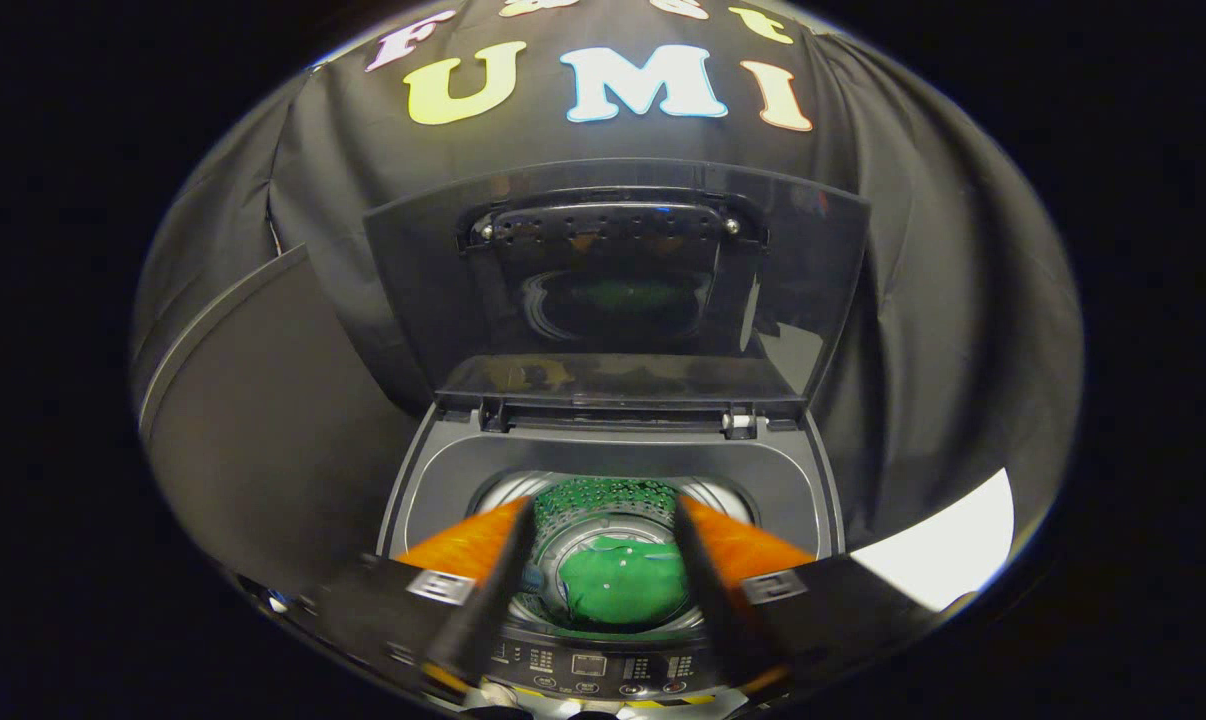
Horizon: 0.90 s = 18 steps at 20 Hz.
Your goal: Put the clothes into the washing machine and then close the washing machine lid.
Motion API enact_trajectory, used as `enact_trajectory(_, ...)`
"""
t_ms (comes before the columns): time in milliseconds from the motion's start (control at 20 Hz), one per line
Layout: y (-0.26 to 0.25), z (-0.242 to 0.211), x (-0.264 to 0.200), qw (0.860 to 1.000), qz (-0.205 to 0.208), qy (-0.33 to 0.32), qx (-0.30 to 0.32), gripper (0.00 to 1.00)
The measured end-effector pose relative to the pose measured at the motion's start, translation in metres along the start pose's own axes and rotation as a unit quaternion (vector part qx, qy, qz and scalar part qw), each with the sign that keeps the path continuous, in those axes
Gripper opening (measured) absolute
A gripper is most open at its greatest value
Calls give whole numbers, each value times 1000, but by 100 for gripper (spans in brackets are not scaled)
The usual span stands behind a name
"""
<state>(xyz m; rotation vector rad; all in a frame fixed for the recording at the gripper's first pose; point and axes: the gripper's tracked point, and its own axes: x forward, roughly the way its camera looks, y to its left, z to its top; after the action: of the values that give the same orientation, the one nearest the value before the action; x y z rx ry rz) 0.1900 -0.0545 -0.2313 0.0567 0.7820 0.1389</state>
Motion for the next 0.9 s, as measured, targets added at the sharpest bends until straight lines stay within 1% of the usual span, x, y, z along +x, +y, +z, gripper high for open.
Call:
enact_trajectory(50, -1, -3, -1, 1000, -3, 0, 0, 100)
enact_trajectory(100, 0, -4, -2, 1000, -3, 1, 1, 97)
enact_trajectory(350, 5, -4, -6, 1000, -4, -2, 3, 97)
enact_trajectory(450, 7, 7, -11, 1000, -3, -17, 7, 97)
enact_trajectory(650, 11, 53, -32, 997, -3, -81, 9, 97)
enact_trajectory(900, 13, 127, -61, 986, 0, -169, 5, 97)
